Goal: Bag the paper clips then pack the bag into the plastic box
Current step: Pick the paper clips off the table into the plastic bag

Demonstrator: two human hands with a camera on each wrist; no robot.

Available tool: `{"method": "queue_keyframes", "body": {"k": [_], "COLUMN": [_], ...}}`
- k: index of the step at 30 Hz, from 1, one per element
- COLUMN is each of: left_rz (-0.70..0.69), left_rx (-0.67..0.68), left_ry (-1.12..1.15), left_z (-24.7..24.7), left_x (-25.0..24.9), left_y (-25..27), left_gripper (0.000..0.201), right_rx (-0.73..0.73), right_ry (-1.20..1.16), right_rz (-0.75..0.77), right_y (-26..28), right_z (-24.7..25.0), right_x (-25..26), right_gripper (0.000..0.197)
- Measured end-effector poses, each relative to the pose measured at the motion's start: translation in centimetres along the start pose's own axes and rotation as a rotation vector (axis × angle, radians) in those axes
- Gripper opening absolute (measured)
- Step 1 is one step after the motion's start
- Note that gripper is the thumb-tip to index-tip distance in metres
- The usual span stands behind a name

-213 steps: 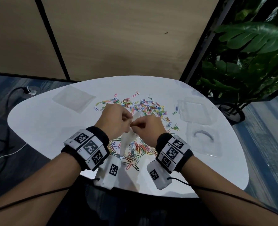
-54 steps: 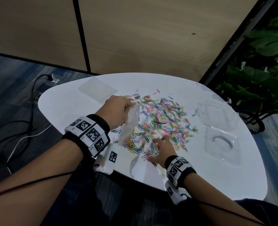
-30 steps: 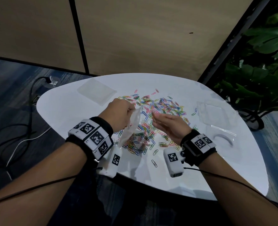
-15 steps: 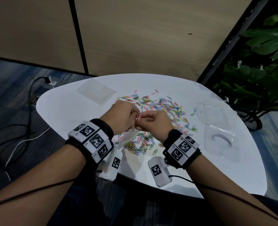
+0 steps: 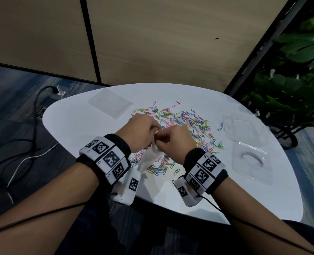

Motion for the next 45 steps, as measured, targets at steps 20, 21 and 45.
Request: {"method": "queue_keyframes", "body": {"k": [20,21,45], "left_rz": [0.183,0.199,0.271], "left_rx": [-0.211,-0.209,-0.036], "left_ry": [0.009,-0.002,-0.012], "left_z": [5.4,5.5,3.3], "left_x": [6.4,6.9,8.6], "left_y": [4.4,4.7,3.4], "left_gripper": [0.028,0.028,0.026], "right_rx": [0.317,0.271,0.012], "right_ry": [0.017,-0.054,0.025], "right_rz": [-0.688,-0.661,-0.451], "right_y": [9.8,8.9,-0.4], "right_z": [-7.1,-8.1,-6.5], "right_x": [-14.0,-13.3,-12.2], "right_gripper": [0.083,0.076,0.017]}}
Point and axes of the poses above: each hand's wrist, its own y-axis away from the middle knuckle, its own z-axis out of the back of the hand, x = y × z, the point moved 3 cm from there along -y, towards the middle knuckle, and after that the axes turned 11 degrees about x, right-handed, at the moved point
